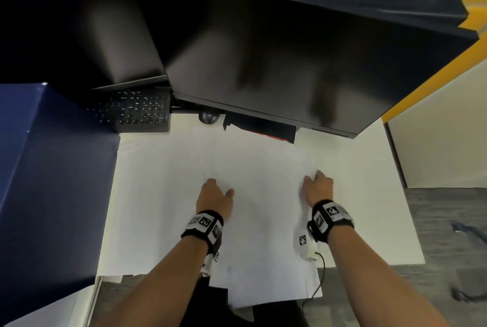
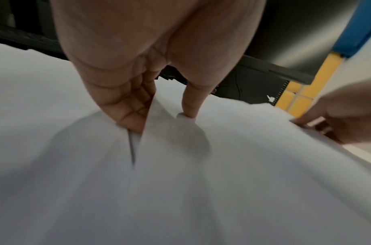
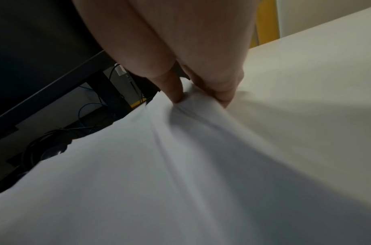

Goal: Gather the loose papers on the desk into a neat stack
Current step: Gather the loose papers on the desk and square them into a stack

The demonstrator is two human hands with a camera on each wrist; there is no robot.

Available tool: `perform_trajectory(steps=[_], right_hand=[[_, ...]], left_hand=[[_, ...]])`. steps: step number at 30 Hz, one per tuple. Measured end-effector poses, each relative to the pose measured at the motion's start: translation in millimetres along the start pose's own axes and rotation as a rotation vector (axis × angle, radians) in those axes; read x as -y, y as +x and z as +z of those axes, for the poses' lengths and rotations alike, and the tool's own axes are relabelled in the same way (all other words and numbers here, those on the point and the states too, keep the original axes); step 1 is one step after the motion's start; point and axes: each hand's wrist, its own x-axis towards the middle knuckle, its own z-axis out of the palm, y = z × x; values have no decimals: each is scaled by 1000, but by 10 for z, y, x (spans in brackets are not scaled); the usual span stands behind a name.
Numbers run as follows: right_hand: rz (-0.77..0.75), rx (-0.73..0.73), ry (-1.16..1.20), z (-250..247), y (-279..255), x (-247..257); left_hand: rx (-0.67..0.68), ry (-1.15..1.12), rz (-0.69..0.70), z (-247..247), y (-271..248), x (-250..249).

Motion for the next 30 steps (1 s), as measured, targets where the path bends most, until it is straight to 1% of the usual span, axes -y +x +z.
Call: perform_trajectory(steps=[2, 4, 6, 7, 8, 9, 11, 12, 14, 16, 17, 18, 20, 21, 22, 23, 25, 26, 27, 28, 30], right_hand=[[-85, 27, -27, 79, 59, 130], [-203, 75, -33, 126, 39, 250], [-290, 107, 1, 125, -12, 271], [-277, 86, 33, 91, -25, 244], [-229, 47, 68, 43, -19, 183], [-150, 24, 69, -22, -29, 98], [-15, 57, -17, -113, -84, -116], [2, 89, -70, -116, -152, -202], [-47, 138, -149, -22, -352, -295], [-110, 182, -205, 131, -543, -313], [-113, 200, -221, 190, -603, -314], [-95, 210, -218, 216, -632, -306], [-25, 193, -170, 176, -600, -292], [8, 166, -145, 128, -553, -293], [35, 134, -124, 65, -504, -286], [56, 103, -110, 6, -453, -281], [71, 59, -95, -101, -365, -256], [76, 48, -88, -133, -328, -245], [79, 47, -85, -149, -302, -225], [75, 52, -84, -150, -292, -198], [54, 78, -92, -93, -307, -143]], left_hand=[[19, 44, 63, 40, 26, -106], [20, 123, 121, 18, 37, -156], [2, 156, 132, -63, 35, -119], [-8, 157, 127, -112, 32, -59], [-21, 157, 124, -163, 16, 22], [-27, 162, 116, -204, -8, 122], [1, 191, 84, -228, -81, 337], [36, 209, 72, -190, -120, 417], [97, 215, 81, -43, -206, 507], [118, 191, 113, 118, -292, 486], [127, 181, 133, 172, -333, 461], [140, 178, 153, 198, -349, 449], [129, 125, 158, 89, -322, 497], [92, 79, 143, -50, -281, 563], [13, 52, 121, -212, -202, 665], [-104, 56, 83, -407, -98, 790], [-335, 106, -60, -799, 110, 1081], [-402, 114, -153, -966, 179, 1195], [-436, 101, -231, -1084, 229, 1280], [-455, 77, -279, -1147, 261, 1328], [-469, 56, -324, -1138, 297, 1337]])
